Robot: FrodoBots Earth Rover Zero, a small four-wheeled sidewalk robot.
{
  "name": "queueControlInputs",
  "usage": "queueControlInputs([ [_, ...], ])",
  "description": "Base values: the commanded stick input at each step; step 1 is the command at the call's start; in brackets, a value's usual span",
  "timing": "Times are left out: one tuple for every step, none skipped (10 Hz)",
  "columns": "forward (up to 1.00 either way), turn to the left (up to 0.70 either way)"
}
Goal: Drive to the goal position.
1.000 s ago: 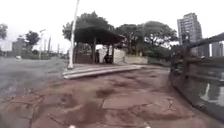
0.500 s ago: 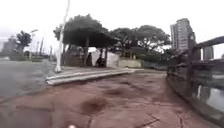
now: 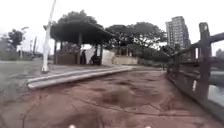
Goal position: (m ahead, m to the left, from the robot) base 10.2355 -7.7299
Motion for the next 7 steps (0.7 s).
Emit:
queueControlInputs([
  [1.0, 0.03],
  [1.0, 0.03],
  [1.0, 0.03],
  [1.0, -0.23],
  [1.0, -0.37],
  [1.0, -0.11],
  [1.0, 0.03],
])
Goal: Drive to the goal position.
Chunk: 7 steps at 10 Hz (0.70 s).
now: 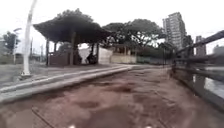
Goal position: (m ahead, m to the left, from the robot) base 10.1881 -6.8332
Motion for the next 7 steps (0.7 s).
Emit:
queueControlInputs([
  [1.0, 0.03],
  [1.0, 0.0],
  [1.0, -0.37],
  [1.0, -0.37],
  [1.0, -0.37],
  [1.0, -0.37],
  [1.0, -0.37],
])
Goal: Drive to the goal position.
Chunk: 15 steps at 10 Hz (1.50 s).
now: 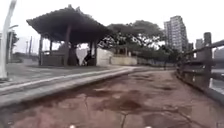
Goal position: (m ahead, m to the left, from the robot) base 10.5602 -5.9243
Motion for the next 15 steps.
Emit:
queueControlInputs([
  [1.0, -0.37],
  [1.0, -0.37],
  [1.0, -0.37],
  [1.0, -0.37],
  [1.0, -0.37],
  [1.0, -0.37],
  [1.0, -0.37],
  [1.0, -0.37],
  [1.0, -0.17],
  [1.0, 0.03],
  [1.0, 0.03],
  [1.0, 0.03],
  [1.0, 0.03],
  [1.0, 0.03],
  [1.0, 0.03],
])
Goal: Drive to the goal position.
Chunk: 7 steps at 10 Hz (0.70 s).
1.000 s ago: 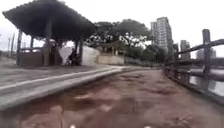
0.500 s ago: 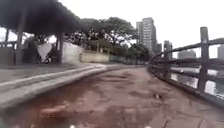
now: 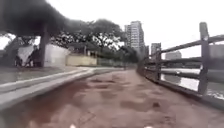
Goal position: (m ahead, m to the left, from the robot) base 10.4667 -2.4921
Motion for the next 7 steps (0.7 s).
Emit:
queueControlInputs([
  [1.0, 0.03],
  [1.0, 0.03],
  [1.0, 0.03],
  [1.0, 0.03],
  [1.0, 0.03],
  [1.0, 0.03],
  [1.0, 0.03],
])
